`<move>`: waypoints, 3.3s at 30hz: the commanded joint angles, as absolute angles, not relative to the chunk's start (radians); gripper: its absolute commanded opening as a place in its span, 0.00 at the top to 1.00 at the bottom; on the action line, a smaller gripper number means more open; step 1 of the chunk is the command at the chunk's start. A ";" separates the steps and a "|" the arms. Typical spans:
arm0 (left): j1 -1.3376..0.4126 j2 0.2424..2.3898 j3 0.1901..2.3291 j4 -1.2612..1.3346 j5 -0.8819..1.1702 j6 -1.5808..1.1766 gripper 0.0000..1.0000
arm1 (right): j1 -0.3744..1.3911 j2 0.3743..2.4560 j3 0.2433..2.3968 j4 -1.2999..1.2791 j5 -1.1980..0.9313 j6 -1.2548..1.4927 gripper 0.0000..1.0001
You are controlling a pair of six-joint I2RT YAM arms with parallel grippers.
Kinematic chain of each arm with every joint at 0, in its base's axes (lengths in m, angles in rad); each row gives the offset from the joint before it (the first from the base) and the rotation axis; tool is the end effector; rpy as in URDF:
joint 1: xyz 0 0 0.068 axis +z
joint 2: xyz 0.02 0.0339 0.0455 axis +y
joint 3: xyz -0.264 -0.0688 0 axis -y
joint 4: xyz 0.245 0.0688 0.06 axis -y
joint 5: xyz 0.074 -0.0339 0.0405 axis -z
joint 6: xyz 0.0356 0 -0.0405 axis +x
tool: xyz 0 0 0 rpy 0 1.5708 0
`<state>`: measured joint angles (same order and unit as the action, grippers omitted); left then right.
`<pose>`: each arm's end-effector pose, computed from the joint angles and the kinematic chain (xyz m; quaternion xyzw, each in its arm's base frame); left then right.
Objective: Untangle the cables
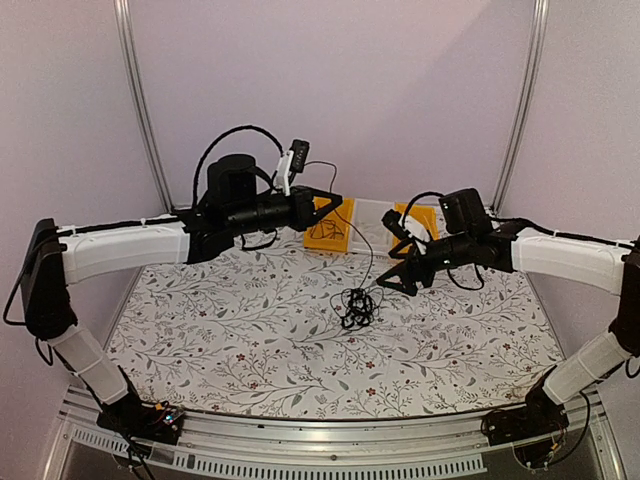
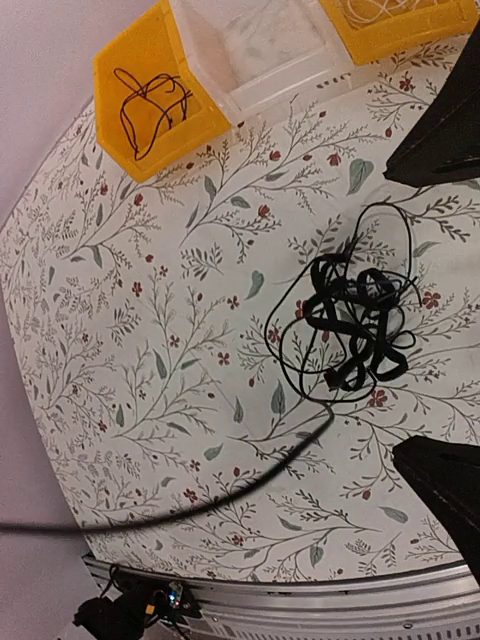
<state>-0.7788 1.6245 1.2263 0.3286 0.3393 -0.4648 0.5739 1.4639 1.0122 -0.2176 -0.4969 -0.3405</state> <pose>0.2697 -0.2828 0.3299 0.2264 0.6939 -0.4920 0.4745 0.2604 0.1885 0.2577 -0.4813 0.7356 0.2690 0.3936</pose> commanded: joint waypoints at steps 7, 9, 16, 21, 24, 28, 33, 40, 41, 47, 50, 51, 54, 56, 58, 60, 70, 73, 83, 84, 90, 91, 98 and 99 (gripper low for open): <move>-0.782 1.531 1.131 0.146 0.196 -0.477 1.00 | 0.689 1.630 1.095 -0.046 -0.557 -0.370 0.14; -0.783 1.513 1.122 0.129 0.177 -0.485 1.00 | 0.708 1.688 1.131 -0.045 -0.567 -0.382 0.16; -0.782 1.424 1.131 0.005 0.076 -0.475 1.00 | 0.737 1.877 1.220 -0.066 -0.596 -0.384 0.27; -0.781 1.333 1.197 -0.136 -0.034 -0.438 1.00 | 0.738 1.943 1.227 -0.103 -0.552 -0.355 0.51; -0.781 1.291 1.297 -0.207 -0.121 -0.399 1.00 | 0.738 1.957 1.230 -0.155 -0.485 -0.357 0.65; -0.782 1.289 1.536 -0.286 -0.203 -0.329 1.00 | 0.718 2.000 1.250 -0.233 -0.421 -0.324 0.71; -0.805 1.357 1.851 -0.344 -0.253 -0.239 1.00 | 0.672 2.004 1.206 -0.233 -0.408 -0.266 0.68; -0.810 1.389 1.888 -0.335 -0.239 -0.236 1.00 | 0.640 1.982 1.185 -0.229 -0.388 -0.268 0.68; -0.811 1.387 1.865 -0.329 -0.236 -0.239 1.00 | 0.638 1.976 1.188 -0.231 -0.384 -0.276 0.67; -0.811 1.348 1.657 -0.255 -0.208 -0.297 1.00 | 0.638 1.816 1.253 -0.324 -0.377 -0.389 0.51; -0.810 1.326 1.551 -0.210 -0.199 -0.336 1.00 | 0.638 1.717 1.293 -0.391 -0.393 -0.442 0.44; -0.810 1.321 1.515 -0.194 -0.195 -0.349 1.00 | 0.638 1.697 1.308 -0.411 -0.398 -0.453 0.42; -0.811 1.308 1.404 -0.129 -0.174 -0.391 1.00 | 0.638 1.639 1.354 -0.464 -0.429 -0.481 0.40; -0.808 1.308 1.339 -0.087 -0.153 -0.423 1.00 | 0.638 1.618 1.379 -0.473 -0.437 -0.493 0.39; -0.808 1.315 1.287 -0.046 -0.136 -0.454 1.00 | 0.640 1.605 1.415 -0.467 -0.442 -0.503 0.39; -0.807 1.324 1.244 0.003 -0.116 -0.484 1.00 | 0.647 1.608 1.461 -0.452 -0.444 -0.511 0.39; -0.798 1.375 1.156 0.146 -0.040 -0.592 1.00 | 0.756 1.724 1.626 -0.348 -0.458 -0.561 0.42; -0.796 1.381 1.155 0.150 -0.032 -0.597 1.00 | 0.780 1.757 1.652 -0.342 -0.488 -0.568 0.42; -0.777 1.391 1.154 0.160 -0.008 -0.596 1.00 | 0.804 1.779 1.687 -0.251 -0.433 -0.510 0.77; -0.776 1.391 1.152 0.161 -0.008 -0.597 1.00 | 0.804 1.778 1.691 -0.247 -0.421 -0.506 0.85; -0.760 1.406 1.163 0.119 0.005 -0.597 0.79 | 0.789 1.761 1.722 -0.230 -0.372 -0.484 1.00; -0.760 1.405 1.166 0.098 0.003 -0.599 0.71 | 0.773 1.761 1.736 -0.237 -0.373 -0.471 1.00; -0.755 1.296 1.045 0.068 -0.057 -0.584 0.47 | 0.671 1.777 1.791 -0.251 -0.343 -0.498 1.00; -0.756 1.275 1.015 0.065 -0.067 -0.581 0.47 | 0.656 1.781 1.793 -0.249 -0.339 -0.504 1.00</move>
<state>-0.7654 1.3540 1.1034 0.0898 -0.0338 -0.5964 0.7162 1.7748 1.7599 -0.2611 -0.3798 -0.4908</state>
